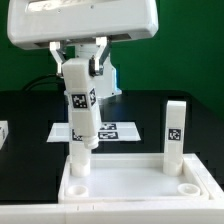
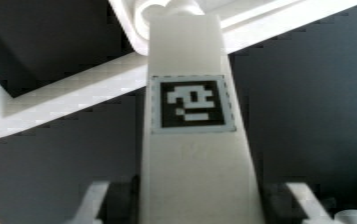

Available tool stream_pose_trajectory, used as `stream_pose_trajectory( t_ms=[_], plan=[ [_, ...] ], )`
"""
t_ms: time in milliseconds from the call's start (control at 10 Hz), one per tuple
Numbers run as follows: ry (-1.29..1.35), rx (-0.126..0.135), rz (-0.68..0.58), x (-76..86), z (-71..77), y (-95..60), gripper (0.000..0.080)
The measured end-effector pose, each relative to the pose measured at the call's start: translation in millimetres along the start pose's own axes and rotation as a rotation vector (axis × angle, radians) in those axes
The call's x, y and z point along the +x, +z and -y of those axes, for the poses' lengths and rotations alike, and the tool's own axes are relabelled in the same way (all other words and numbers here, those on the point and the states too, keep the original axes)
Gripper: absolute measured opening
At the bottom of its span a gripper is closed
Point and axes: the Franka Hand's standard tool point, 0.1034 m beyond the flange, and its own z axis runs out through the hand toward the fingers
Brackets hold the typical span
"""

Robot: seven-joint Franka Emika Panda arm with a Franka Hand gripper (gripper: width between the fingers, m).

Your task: Assemble desk

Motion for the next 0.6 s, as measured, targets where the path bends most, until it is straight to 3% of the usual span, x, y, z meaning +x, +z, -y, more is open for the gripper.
stream_pose_trajectory(
  t_ms=[100, 300, 400, 600],
  plan=[
    [-0.033, -0.001, -0.008, -0.2, 4.7, 0.8, 0.0285],
    [-0.197, 0.024, 0.0, -12.1, 66.5, 6.9, 0.0285],
    [-0.188, 0.036, -0.006, -15.1, 86.1, 7.3, 0.0285],
    [-0.185, 0.033, -0.017, -18.5, 85.6, 7.7, 0.0285]
  ],
)
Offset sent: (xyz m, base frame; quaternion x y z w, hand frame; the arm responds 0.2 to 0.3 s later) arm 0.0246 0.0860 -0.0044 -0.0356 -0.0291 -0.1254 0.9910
